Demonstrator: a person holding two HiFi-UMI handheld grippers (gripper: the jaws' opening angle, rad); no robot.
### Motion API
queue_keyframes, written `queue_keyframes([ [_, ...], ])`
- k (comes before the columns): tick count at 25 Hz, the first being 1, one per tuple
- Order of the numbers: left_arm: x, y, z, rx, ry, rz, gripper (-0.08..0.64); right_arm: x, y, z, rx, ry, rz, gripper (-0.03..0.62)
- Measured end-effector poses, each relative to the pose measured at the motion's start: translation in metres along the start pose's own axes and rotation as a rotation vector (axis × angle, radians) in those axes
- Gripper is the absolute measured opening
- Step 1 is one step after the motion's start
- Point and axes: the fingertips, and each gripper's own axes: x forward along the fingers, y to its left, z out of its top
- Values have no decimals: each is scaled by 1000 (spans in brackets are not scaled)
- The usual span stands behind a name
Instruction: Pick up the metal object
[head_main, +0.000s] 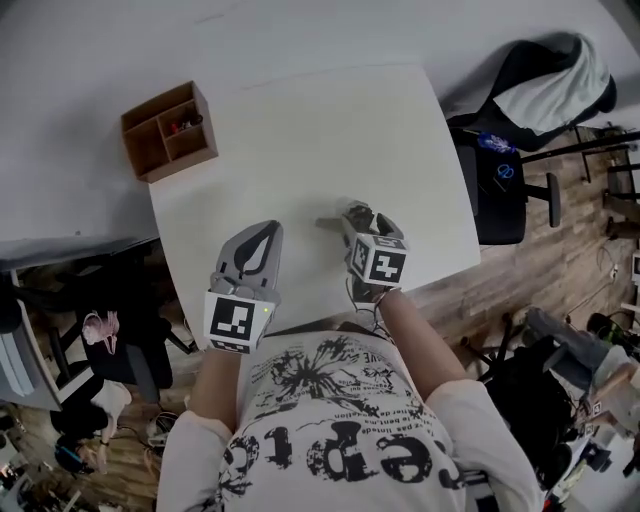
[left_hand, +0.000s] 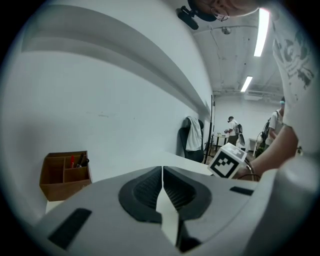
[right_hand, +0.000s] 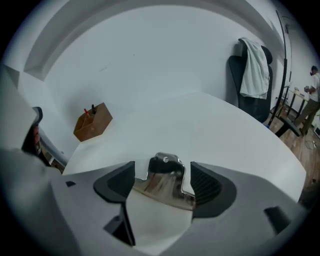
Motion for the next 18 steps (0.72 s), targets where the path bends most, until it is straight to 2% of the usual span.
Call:
queue_keyframes([
  [4,8,9,-7,-13,23,-15,12,15,-4,2,40,27,-60,332],
  [9,13,22,-14,-30,44,-10,12,30,-13,-12,81,108,-121,295],
  [13,17,25,-22,-49,57,-8,12,33,-14,-14,41,146,-136,292],
  [18,20,28,-22,-58,62,8,12,34,-15,-16,43,153,-132,284],
])
